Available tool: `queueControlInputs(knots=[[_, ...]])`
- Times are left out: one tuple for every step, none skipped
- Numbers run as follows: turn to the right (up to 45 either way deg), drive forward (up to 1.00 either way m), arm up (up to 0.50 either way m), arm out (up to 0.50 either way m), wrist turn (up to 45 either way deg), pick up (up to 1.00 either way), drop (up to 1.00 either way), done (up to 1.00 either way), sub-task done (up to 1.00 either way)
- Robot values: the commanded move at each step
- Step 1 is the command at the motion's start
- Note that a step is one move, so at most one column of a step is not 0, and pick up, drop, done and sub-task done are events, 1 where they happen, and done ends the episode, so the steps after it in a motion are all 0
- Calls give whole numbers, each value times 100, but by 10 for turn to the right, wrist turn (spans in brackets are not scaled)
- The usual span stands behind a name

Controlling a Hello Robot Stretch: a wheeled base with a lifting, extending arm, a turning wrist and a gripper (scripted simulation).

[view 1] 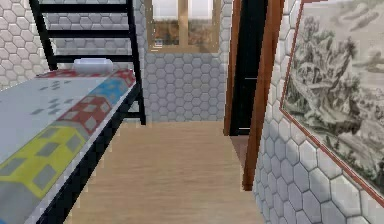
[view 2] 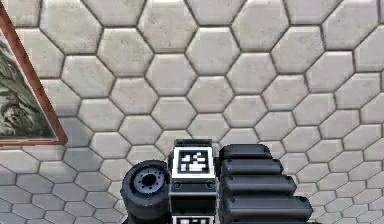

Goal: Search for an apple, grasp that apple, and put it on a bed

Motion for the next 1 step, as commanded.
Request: queueControlInputs(knots=[[-60, 0, 0, 0, 0, 0, 0, 0, 0]])
